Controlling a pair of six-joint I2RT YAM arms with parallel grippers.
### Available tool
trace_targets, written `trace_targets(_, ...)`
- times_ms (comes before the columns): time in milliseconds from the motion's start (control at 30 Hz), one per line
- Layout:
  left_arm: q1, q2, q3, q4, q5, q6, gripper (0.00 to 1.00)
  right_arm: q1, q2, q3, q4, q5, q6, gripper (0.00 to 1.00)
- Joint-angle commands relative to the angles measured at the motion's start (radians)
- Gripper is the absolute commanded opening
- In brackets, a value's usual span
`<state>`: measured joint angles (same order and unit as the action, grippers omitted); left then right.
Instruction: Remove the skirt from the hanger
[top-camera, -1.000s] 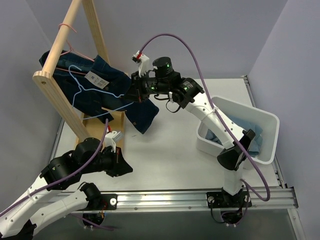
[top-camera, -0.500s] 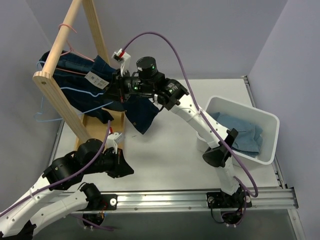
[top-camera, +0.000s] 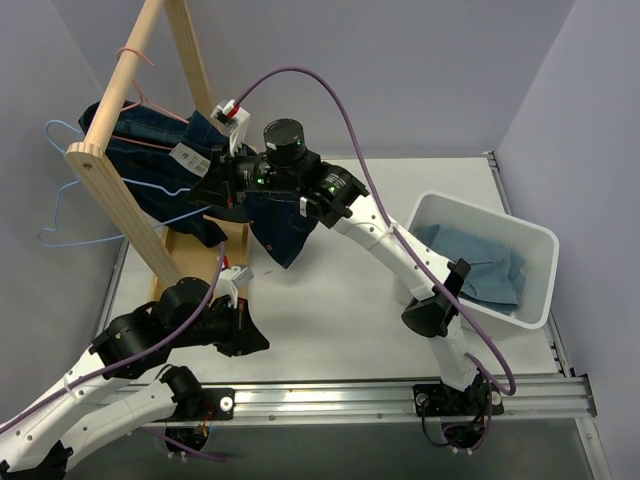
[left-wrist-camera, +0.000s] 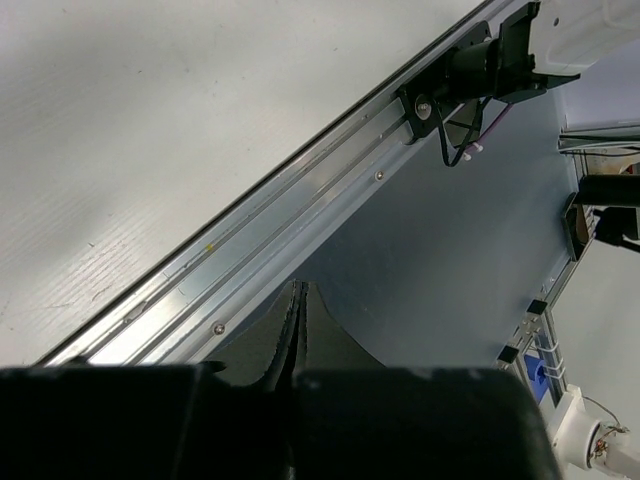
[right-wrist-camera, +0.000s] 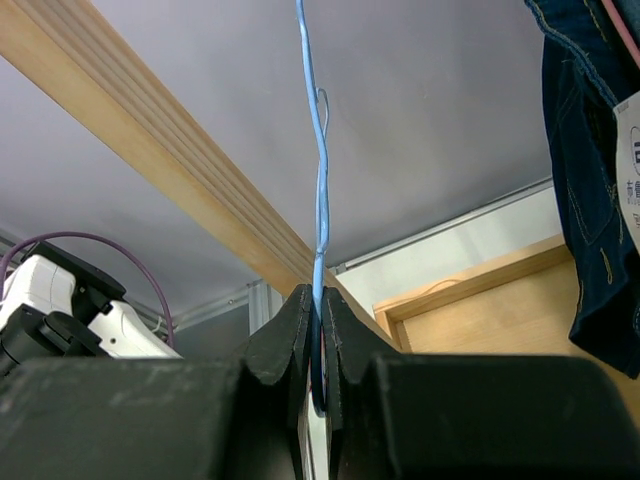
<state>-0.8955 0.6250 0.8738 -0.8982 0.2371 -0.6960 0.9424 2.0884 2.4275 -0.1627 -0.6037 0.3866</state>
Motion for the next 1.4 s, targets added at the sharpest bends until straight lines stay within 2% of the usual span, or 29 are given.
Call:
trace_targets(0,-0.005,0.004,0.011,0.053,0.015,0.001,0.02,0.002,-0.067,0.047,0.091,0.015,0.012,0.00)
trace_targets(700,-0.005,0.021,0.048,0.048,0.010,-0.020,0.02,0.001,-0.200,0.035,0.065,0.050,-0.006,0.00)
trace_targets(1367,-0.008,0.061,0.062,0.065,0.002,-0.011,0.02,0.006,-0.471,-0.393,0.072,0.114,-0.045,0.00)
